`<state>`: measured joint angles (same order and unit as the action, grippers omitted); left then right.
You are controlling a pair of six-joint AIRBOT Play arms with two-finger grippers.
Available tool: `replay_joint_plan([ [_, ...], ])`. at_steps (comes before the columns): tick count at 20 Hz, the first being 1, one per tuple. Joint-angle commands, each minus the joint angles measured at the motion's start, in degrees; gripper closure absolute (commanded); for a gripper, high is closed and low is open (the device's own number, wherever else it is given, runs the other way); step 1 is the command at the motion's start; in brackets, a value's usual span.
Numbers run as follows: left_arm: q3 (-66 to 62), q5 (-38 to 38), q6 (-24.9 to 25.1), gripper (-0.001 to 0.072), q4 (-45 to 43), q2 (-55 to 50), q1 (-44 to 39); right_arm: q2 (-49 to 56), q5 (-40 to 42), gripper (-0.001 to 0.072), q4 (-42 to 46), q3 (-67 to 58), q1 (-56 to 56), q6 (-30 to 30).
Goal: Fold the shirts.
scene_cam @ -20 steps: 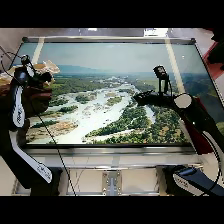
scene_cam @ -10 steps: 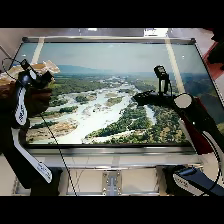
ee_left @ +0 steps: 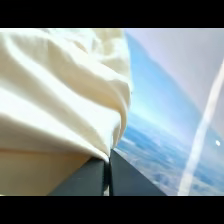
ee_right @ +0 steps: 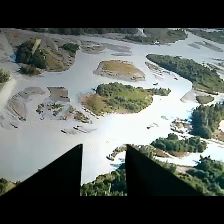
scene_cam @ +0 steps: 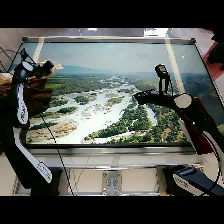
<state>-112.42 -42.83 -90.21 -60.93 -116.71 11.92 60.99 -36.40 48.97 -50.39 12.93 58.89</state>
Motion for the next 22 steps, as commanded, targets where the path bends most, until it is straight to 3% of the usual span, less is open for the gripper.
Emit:
replay_joint_plan([
  [1, -8.7, -15.9, 16.9, 0.0699, 18.8, 0.9, -2.7, 0.0, 5.1, 0.0398, 0.3, 0.0, 0.0, 0.0],
  [3, -8.4, -23.5, 21.6, 0.0699, 24.0, 3.4, -7.0, -0.2, 10.6, 0.0398, 0.5, 0.0, -0.1, 0.0],
  [8, -6.3, -39.1, 21.7, 0.0698, 23.4, 4.5, -21.8, -4.7, 23.9, 0.0399, 11.5, -0.1, -0.1, 0.0],
  [12, -1.2, -44.6, 21.7, 0.0698, 17.8, 4.4, -34.4, -11.1, 30.8, 0.0399, 17.6, -0.1, -0.9, 0.0],
  [16, -0.9, -47.2, 21.7, 0.0698, 11.7, 4.4, -45.1, -15.1, 28.2, 0.0399, 16.2, -0.1, -8.0, 0.1],
  [22, -0.9, -52.9, 21.4, 0.0698, 7.5, 4.3, -54.6, -15.2, 14.4, 0.0399, 13.3, -0.1, -18.2, 0.3],
])
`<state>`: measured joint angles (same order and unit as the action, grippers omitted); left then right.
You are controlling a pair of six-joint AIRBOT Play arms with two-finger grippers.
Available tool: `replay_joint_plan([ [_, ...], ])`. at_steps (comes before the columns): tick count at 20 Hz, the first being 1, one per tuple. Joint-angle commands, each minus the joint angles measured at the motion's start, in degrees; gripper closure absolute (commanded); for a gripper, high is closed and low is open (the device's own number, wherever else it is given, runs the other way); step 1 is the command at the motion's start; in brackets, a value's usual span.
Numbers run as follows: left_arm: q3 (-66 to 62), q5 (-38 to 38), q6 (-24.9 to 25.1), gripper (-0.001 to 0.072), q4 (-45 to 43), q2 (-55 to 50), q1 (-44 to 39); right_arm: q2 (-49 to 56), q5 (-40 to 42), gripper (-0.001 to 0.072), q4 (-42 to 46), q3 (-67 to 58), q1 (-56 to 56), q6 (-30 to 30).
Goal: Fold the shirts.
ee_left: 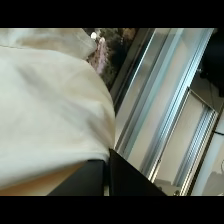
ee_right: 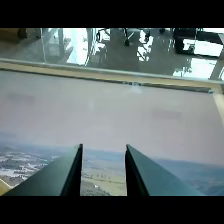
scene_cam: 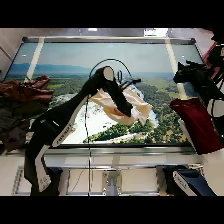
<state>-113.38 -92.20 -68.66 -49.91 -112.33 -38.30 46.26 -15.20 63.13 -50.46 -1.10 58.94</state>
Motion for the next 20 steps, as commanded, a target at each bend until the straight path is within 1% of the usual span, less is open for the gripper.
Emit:
replay_joint_plan([
  [1, 0.1, -4.2, -0.3, 0.0698, -5.8, 0.0, -5.2, -0.4, -9.0, 0.0398, -0.8, 0.0, -5.0, 0.3],
  [3, 0.1, -6.0, -2.2, 0.0698, -12.8, 0.0, -5.6, -0.2, -14.8, 0.0398, -0.8, 0.0, -7.2, 3.3],
  [6, 0.1, -6.7, -9.1, 0.0698, -32.2, 0.0, -5.2, 2.1, -24.6, 0.0398, -0.9, 0.0, -10.3, 4.2],
  [8, 0.1, -7.1, -12.3, 0.0698, -41.9, 0.0, -4.4, 6.3, -30.0, 0.0398, -3.1, 0.0, -11.1, 4.1],
  [10, 0.0, -8.4, -13.0, 0.0698, -44.2, 0.0, -3.2, 12.4, -33.5, 0.0397, -7.5, 0.0, -10.6, 2.8],
  [13, 0.0, -11.0, -13.7, 0.0697, -44.2, 0.0, -1.2, 22.8, -34.6, 0.029, -20.0, -0.1, -10.5, -3.5],
  [15, 0.0, -10.9, -14.6, 0.0688, -45.6, 0.0, 0.3, 28.3, -35.8, 0.0273, -30.1, -0.1, -10.4, -8.4],
  [16, 0.0, -10.0, -15.6, 0.0686, -48.2, 0.0, 0.9, 30.7, -36.8, 0.0264, -34.6, -0.1, -10.4, -11.7],
  [17, 0.0, -9.0, -16.3, 0.0685, -51.5, 0.0, 1.2, 32.7, -37.5, 0.0265, -37.6, -0.1, -10.4, -13.5],
  [18, -0.1, -8.2, -16.7, 0.0684, -55.5, 0.0, 1.6, 34.6, -37.7, 0.0265, -39.4, -0.1, -10.3, -14.1],
  [20, -0.1, -6.1, -19.2, 0.0684, -61.7, 0.0, 2.3, 37.9, -38.1, 0.0265, -39.2, -0.7, -8.9, -14.5],
])
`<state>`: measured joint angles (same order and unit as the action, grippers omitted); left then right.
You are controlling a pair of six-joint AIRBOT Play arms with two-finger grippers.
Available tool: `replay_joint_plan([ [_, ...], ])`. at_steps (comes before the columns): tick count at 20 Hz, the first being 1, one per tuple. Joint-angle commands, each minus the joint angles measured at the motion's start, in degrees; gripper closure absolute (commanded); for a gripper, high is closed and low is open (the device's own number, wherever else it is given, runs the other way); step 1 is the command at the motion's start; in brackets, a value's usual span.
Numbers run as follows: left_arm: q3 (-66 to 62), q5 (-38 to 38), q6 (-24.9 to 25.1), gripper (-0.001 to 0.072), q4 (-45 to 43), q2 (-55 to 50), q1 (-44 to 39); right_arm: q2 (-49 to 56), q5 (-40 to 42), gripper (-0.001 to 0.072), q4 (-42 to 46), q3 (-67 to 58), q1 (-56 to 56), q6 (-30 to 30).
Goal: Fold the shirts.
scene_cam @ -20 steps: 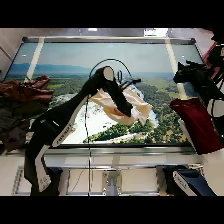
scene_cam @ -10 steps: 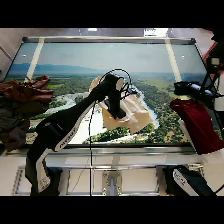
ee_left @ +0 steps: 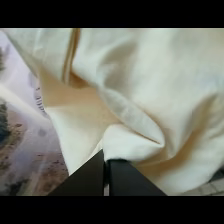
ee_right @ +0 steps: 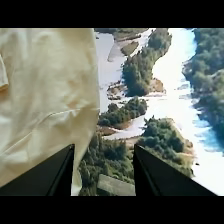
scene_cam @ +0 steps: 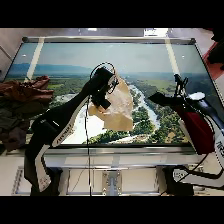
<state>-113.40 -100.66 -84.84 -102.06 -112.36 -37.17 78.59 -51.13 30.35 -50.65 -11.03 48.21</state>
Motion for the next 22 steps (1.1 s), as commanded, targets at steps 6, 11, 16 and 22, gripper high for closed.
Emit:
replay_joint_plan([
  [6, -3.5, 7.8, -8.6, 0.0465, -18.2, 0.6, 2.7, 14.4, -1.9, 0.0266, -3.8, -9.2, 10.2, -3.0],
  [11, -5.4, 14.2, -8.6, 0.0156, -18.1, 3.0, 3.8, 15.7, 2.1, 0.0266, -4.2, -11.3, 12.4, 0.1],
  [16, -5.3, 14.8, -9.9, 0.0156, -18.2, 3.0, 5.2, 19.1, 2.0, 0.0267, -5.7, -11.3, 15.6, 1.7],
  [22, -5.3, 16.9, -9.8, 0.0156, -18.2, 3.1, 5.4, 21.5, 6.6, 0.0268, -6.3, -11.3, 18.5, 3.1],
])
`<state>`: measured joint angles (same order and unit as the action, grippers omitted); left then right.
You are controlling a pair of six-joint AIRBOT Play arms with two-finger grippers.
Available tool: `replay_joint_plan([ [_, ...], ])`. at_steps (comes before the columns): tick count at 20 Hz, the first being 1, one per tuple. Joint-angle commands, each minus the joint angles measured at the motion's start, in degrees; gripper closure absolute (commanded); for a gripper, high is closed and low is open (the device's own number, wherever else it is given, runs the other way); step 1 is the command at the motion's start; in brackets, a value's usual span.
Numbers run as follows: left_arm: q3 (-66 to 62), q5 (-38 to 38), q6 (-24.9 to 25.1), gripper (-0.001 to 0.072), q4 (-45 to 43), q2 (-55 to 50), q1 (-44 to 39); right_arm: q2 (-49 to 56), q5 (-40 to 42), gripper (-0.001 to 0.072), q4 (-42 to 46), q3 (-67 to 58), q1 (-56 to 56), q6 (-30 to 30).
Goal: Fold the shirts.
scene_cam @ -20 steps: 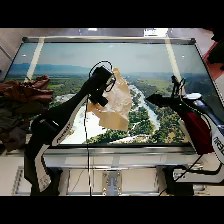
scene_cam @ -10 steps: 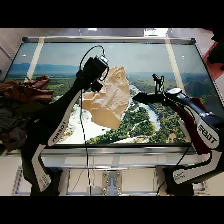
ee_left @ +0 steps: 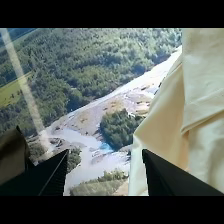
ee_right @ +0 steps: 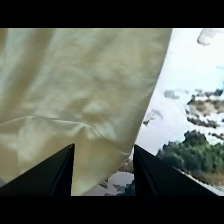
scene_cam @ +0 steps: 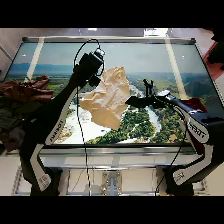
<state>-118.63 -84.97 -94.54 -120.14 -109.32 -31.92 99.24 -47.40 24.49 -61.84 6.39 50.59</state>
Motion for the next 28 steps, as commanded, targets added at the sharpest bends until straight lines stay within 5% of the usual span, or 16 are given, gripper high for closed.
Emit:
replay_joint_plan([
  [1, -0.1, 1.7, -0.1, 0.0156, -0.1, 0.0, 0.2, 0.8, 3.9, 0.0268, -0.8, -0.1, 1.2, 0.9],
  [5, -0.1, 3.2, -0.1, 0.0156, -0.1, 0.0, 0.2, 1.2, 4.4, 0.0293, -3.1, -0.1, 1.2, 0.9],
  [9, -0.1, 3.2, -0.1, 0.0156, -0.1, 0.0, 0.2, 1.4, 4.1, 0.0651, -7.2, -0.1, 1.2, -0.5],
  [10, -0.1, 3.2, 0.0, 0.0157, -0.1, 0.0, 0.5, 1.4, 3.7, 0.0679, -9.0, -0.1, 1.2, -1.7],
  [17, 1.8, 3.7, -7.3, 0.0165, 4.9, 0.0, 11.5, -3.1, -8.6, 0.0681, -9.4, -11.8, -3.2, -1.6],
  [23, 7.8, 2.9, -6.6, 0.0166, 44.6, -0.2, 24.7, -15.6, -10.6, 0.0681, 2.8, -21.2, -7.6, 7.3],
  [28, 11.8, 2.8, 0.3, 0.0166, 61.5, -0.3, 25.8, -23.9, -10.2, 0.0682, 6.1, -29.8, -8.1, 11.4],
])
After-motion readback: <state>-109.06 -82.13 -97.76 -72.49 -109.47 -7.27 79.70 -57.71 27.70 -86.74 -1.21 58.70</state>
